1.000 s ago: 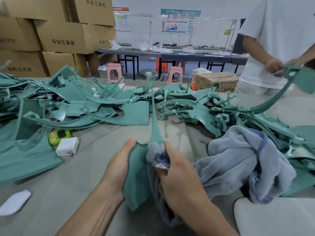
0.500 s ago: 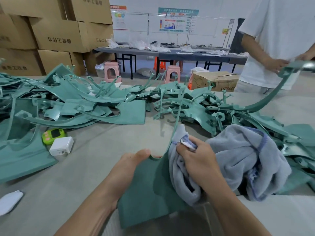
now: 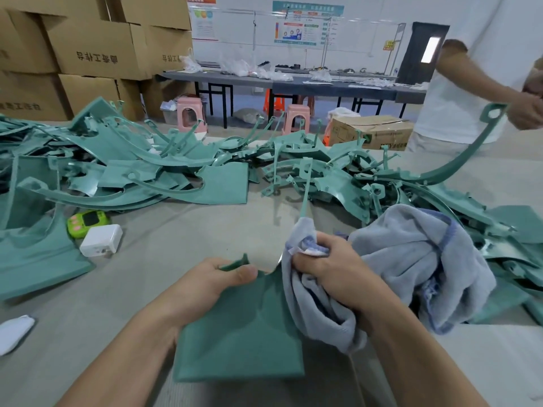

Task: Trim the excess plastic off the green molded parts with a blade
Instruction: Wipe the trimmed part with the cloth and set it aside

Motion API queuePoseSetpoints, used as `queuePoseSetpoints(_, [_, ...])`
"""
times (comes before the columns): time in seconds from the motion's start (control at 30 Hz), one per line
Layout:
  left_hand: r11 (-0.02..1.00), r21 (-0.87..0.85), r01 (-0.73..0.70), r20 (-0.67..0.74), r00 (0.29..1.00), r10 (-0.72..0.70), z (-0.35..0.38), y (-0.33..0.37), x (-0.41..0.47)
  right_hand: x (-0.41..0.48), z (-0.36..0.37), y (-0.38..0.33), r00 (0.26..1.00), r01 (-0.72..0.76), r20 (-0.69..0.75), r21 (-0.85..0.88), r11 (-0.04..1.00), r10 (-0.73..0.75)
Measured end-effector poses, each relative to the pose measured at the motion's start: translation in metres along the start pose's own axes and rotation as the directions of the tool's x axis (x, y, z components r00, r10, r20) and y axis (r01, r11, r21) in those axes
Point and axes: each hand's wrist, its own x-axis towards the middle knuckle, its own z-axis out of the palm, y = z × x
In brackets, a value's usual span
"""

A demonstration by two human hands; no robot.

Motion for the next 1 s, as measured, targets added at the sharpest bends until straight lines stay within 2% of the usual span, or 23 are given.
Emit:
queuePoseSetpoints(0.07, [0.999, -0.019, 0.029, 0.011, 1.0, -0.029, 0.001, 0.0, -0.001, 0.001, 0.002, 0.0, 1.0, -0.008, -0.025, 0.061, 0.998, 0.01])
queuePoseSetpoints(0.13, [0.998, -0.042, 0.054, 0.031, 0.998, -0.053, 0.001, 0.0, -0.002, 0.003, 0.004, 0.003, 0.989, 0.026, -0.147, 0.095, 0.995, -0.012])
queuePoseSetpoints(0.23, [0.997, 0.002, 0.073, 0.099, 0.992, -0.072, 0.002, 0.003, -0.007, 0.006, 0.003, 0.006, 0.941, 0.112, -0.332, 0.108, 0.988, -0.07])
queuePoseSetpoints(0.33, [0.995, 0.03, 0.099, 0.137, 0.985, -0.102, 0.004, 0.004, -0.009, 0.008, 0.001, 0.011, 0.894, 0.162, -0.441, 0.169, 0.972, -0.073])
queuePoseSetpoints(0.4, [0.993, 0.068, 0.101, 0.146, 0.983, -0.11, 0.004, 0.004, -0.01, 0.009, 0.0, 0.013, 0.865, 0.167, -0.497, 0.143, 0.976, -0.075])
queuePoseSetpoints(0.47, [0.994, 0.057, 0.094, 0.127, 0.987, -0.101, 0.005, 0.004, -0.01, 0.007, -0.002, 0.013, 0.9, 0.128, -0.431, 0.121, 0.984, -0.064])
queuePoseSetpoints(0.53, [0.997, -0.003, 0.078, 0.057, 0.995, -0.078, 0.004, 0.004, -0.008, 0.003, -0.002, 0.01, 0.981, 0.048, -0.19, 0.061, 0.997, -0.035])
queuePoseSetpoints(0.57, [0.998, -0.013, 0.065, 0.024, 0.998, -0.065, 0.004, 0.005, -0.008, 0.0, 0.0, 0.009, 0.997, 0.02, -0.074, 0.019, 1.0, -0.019])
queuePoseSetpoints(0.63, [0.998, -0.001, 0.055, 0.0, 0.998, -0.055, 0.003, 0.008, -0.009, -0.002, 0.003, 0.006, 1.0, 0.003, 0.003, -0.028, 1.0, -0.003])
queuePoseSetpoints(0.73, [0.995, -0.056, 0.082, 0.021, 0.996, -0.081, 0.005, 0.009, -0.012, 0.0, 0.004, 0.002, 0.999, -0.009, -0.053, -0.037, 0.999, 0.007])
queuePoseSetpoints(0.83, [0.994, -0.059, 0.095, 0.038, 0.995, -0.093, 0.005, 0.008, -0.014, 0.005, 0.007, 0.009, 0.964, 0.0, -0.264, 0.066, 0.998, 0.017])
queuePoseSetpoints(0.9, [0.994, -0.047, 0.098, 0.045, 0.994, -0.096, 0.004, 0.008, -0.014, 0.005, 0.012, 0.012, 0.923, 0.058, -0.386, 0.141, 0.988, 0.001])
queuePoseSetpoints(0.97, [0.994, -0.045, 0.097, 0.048, 0.994, -0.095, 0.007, 0.007, -0.014, 0.005, 0.013, 0.016, 0.898, 0.125, -0.44, 0.201, 0.972, -0.024])
queuePoseSetpoints(1.0, [0.994, -0.05, 0.093, 0.038, 0.995, -0.091, 0.009, 0.007, -0.013, 0.006, 0.012, 0.017, 0.906, 0.131, -0.421, 0.201, 0.971, -0.035])
